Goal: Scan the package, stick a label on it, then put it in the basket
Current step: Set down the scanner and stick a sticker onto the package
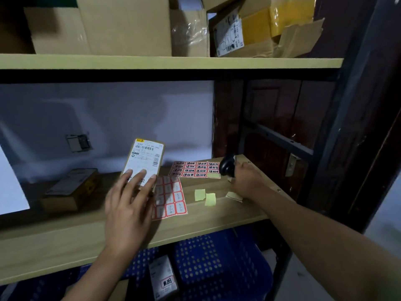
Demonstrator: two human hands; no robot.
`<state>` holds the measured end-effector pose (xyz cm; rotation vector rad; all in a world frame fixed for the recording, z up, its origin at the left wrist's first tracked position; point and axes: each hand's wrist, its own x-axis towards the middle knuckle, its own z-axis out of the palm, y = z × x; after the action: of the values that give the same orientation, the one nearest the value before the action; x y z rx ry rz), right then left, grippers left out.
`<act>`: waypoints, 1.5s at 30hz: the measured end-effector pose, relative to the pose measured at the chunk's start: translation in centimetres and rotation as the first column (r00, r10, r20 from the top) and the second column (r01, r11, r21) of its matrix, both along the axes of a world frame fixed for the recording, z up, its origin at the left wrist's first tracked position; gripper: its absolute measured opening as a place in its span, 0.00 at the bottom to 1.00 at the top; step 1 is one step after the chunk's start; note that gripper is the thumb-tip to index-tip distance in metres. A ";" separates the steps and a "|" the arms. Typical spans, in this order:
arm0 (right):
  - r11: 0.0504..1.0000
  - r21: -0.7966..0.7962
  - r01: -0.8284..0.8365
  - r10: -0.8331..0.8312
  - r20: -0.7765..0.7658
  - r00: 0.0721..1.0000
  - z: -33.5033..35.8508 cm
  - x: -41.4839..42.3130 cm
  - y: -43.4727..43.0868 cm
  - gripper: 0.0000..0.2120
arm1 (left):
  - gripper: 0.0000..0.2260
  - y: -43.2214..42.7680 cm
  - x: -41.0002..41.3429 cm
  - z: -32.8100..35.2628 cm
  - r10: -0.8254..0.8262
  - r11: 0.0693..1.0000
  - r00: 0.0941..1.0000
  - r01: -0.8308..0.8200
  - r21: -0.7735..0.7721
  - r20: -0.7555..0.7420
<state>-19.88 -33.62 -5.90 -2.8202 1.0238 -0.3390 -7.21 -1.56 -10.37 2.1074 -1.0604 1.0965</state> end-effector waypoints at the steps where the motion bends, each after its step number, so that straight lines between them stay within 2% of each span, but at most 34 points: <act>1: 1.000 0.015 0.006 -0.006 -0.007 1.000 -0.3 -0.1 -0.6 0.29 | 0.22 0.4 0.1 0.1 0.006 1.000 1.000 -0.006 -0.003 0.000; 5: 0.998 0.062 0.026 -0.028 0.044 0.999 -1.5 -0.4 -2.0 0.34 | 0.22 2.4 0.5 -0.1 0.048 0.997 0.998 -0.050 -0.056 -0.032; 9: 0.999 0.025 0.031 -0.035 0.139 0.990 -2.4 -0.6 -2.0 0.36 | 0.21 4.6 0.9 -0.7 0.080 0.992 0.995 -0.086 -0.092 -0.065; 11: 0.995 -0.084 0.051 -0.037 0.161 0.986 -2.3 -0.8 -1.4 0.34 | 0.21 5.4 1.0 -0.9 0.102 0.990 0.992 -0.109 -0.089 -0.078; 13: 0.964 -0.259 0.055 -0.003 0.198 0.980 -1.8 -0.6 -0.4 0.31 | 0.21 6.0 1.1 -1.0 0.124 0.988 0.988 -0.132 -0.080 -0.097; 16: 0.937 -0.336 -0.097 0.206 0.304 0.930 -0.5 1.5 2.7 0.24 | 0.22 6.5 1.3 -1.1 0.150 0.987 0.983 -0.156 -0.047 -0.106; 18: 0.943 -0.161 -0.290 0.330 0.355 0.875 0.7 3.9 6.3 0.21 | 0.22 6.7 1.5 -1.3 0.156 0.986 0.983 -0.161 -0.038 -0.096; 20: 0.880 0.146 -0.452 0.380 0.354 0.854 1.8 6.5 10.2 0.15 | 0.21 6.8 1.5 -1.6 0.169 0.985 0.981 -0.173 -0.028 -0.089; 22: 0.779 0.371 -0.505 0.413 0.301 0.859 1.7 9.4 13.3 0.10 | 0.22 6.8 1.3 -1.9 0.185 0.982 0.980 -0.186 -0.012 -0.079; 23: 0.756 0.403 -0.515 0.430 0.288 0.856 1.3 11.0 14.5 0.10 | 0.22 6.8 1.2 -2.0 0.188 0.982 0.980 -0.189 -0.005 -0.072; 30: 0.829 0.277 -0.486 0.453 0.177 0.874 -2.3 17.3 18.0 0.16 | 0.20 7.4 -0.3 -2.5 0.171 0.985 0.985 -0.171 0.036 -0.012; 32: 0.839 0.263 -0.477 0.441 0.186 0.878 -2.6 17.4 18.0 0.13 | 0.20 7.6 -0.3 -2.8 0.172 0.984 0.985 -0.172 0.050 0.004; 34: 0.846 0.266 -0.462 0.420 0.203 0.885 -2.6 17.2 17.9 0.04 | 0.20 7.8 -0.2 -3.0 0.179 0.982 0.984 -0.180 0.063 0.021; 35: 0.847 0.272 -0.457 0.409 0.216 0.887 -2.8 17.2 17.8 0.01 | 0.21 7.9 -0.1 -3.1 0.185 0.981 0.983 -0.186 0.064 0.022; 40: 0.822 0.294 -0.488 0.401 0.309 0.862 -2.9 16.5 17.5 0.11 | 0.21 8.1 0.1 -3.2 0.200 0.978 0.980 -0.199 0.054 -0.012; 43: 0.813 0.370 -0.450 0.299 0.398 0.867 -2.4 15.6 17.4 0.07 | 0.22 8.1 0.2 -3.3 0.209 0.976 0.978 -0.208 0.060 -0.017; 45: 0.786 0.404 -0.468 0.240 0.498 0.833 -1.2 14.4 17.5 0.04 | 0.23 8.0 0.3 -3.2 0.214 0.975 0.977 -0.213 0.059 -0.019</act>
<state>-5.44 -16.10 -7.10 -2.2361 0.3761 -0.5132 -6.93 6.43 -13.60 2.3164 -0.8777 1.1474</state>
